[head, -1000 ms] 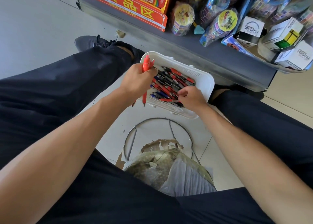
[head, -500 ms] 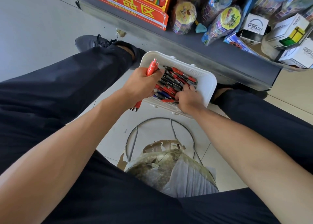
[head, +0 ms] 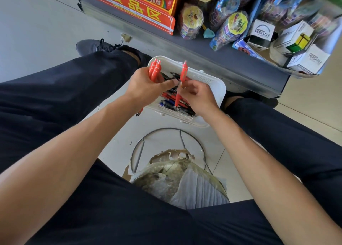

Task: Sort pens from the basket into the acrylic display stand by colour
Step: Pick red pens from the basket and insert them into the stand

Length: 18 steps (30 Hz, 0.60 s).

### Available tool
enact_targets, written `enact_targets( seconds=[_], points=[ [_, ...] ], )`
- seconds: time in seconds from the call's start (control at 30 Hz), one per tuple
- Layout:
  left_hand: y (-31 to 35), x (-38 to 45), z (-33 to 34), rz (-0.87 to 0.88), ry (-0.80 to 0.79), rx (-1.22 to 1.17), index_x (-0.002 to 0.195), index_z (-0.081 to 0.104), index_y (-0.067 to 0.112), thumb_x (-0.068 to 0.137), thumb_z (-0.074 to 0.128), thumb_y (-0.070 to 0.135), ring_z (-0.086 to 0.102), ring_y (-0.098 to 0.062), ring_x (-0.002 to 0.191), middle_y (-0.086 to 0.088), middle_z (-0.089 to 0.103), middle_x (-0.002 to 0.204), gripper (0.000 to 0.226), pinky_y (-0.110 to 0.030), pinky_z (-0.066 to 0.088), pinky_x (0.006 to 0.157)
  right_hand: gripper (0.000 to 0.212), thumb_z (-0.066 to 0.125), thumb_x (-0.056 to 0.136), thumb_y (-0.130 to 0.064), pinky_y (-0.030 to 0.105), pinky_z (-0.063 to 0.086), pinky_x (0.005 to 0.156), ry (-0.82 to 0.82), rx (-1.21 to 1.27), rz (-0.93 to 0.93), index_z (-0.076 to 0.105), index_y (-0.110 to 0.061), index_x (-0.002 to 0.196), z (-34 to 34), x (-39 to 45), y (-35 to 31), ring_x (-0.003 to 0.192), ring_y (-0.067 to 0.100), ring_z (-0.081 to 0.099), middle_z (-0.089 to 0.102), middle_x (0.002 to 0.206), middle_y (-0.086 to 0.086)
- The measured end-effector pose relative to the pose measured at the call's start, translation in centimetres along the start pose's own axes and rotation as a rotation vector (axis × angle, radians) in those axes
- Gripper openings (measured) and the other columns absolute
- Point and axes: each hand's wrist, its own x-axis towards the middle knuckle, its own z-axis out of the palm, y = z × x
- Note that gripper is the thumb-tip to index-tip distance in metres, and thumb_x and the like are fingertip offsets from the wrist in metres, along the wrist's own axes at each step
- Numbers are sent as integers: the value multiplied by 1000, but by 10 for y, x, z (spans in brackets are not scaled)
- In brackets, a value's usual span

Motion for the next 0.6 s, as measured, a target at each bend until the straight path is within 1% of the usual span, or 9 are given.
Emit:
enact_targets(
  seconds=[0.07,0.1,0.17,0.23,0.27,0.33,0.4,0.5,0.6],
  points=[
    [1,-2,1,5,29,-23,90,67,3,69,88,52,58,-10,68,-9,69,81,56,-30,55,65,12,75,91,-24,33,58,84,-43,44,-79,74,-19,101,1,-10,-17,89,14,74,77,91,-3],
    [1,-2,1,7,35,-39,88,68,5,67,89,52,57,-6,63,-2,66,76,56,-24,51,60,11,77,89,-21,37,60,84,-68,58,-109,75,-17,99,2,-15,-25,87,19,75,78,90,1],
    [3,-2,1,13,25,-76,74,64,10,67,90,51,51,2,49,8,59,62,49,-13,42,47,10,81,85,-18,42,60,83,-115,105,-147,74,-18,92,6,-22,-37,86,26,75,79,88,7],
    [3,-2,1,22,23,-90,63,52,15,73,88,47,43,0,40,9,49,52,49,-11,36,42,18,86,80,-18,42,62,84,-128,141,-143,72,-18,91,10,-25,-43,84,22,76,79,86,7],
    [3,-1,1,24,30,-87,63,52,13,77,85,45,42,0,39,7,48,53,49,-11,35,41,25,88,77,-18,41,61,85,-122,159,-122,70,-16,94,12,-25,-44,83,21,77,79,85,7],
    [2,1,1,18,41,-84,74,62,1,86,77,38,46,-1,44,0,55,61,42,-12,41,43,35,91,73,-16,41,61,88,-107,219,-63,67,-13,98,15,-25,-44,84,21,77,78,82,8],
    [1,3,1,-1,44,-76,82,64,-3,91,68,29,48,-5,48,-3,54,64,33,-12,41,43,36,90,74,-12,41,60,87,-153,314,-16,63,-13,97,17,-21,-42,82,22,75,77,80,8],
    [-1,6,-2,-37,34,-86,82,60,5,94,58,21,45,-11,54,-5,50,68,20,-13,38,44,22,81,86,-19,33,56,80,-207,365,58,67,-14,103,16,-9,-31,81,16,71,77,85,3],
    [-3,9,-5,-94,-17,-147,92,63,3,100,55,21,55,-12,60,-5,55,75,20,-19,53,57,5,73,91,-19,32,57,79,-48,232,142,70,-21,94,15,14,-5,75,12,69,75,84,0]
  ],
)
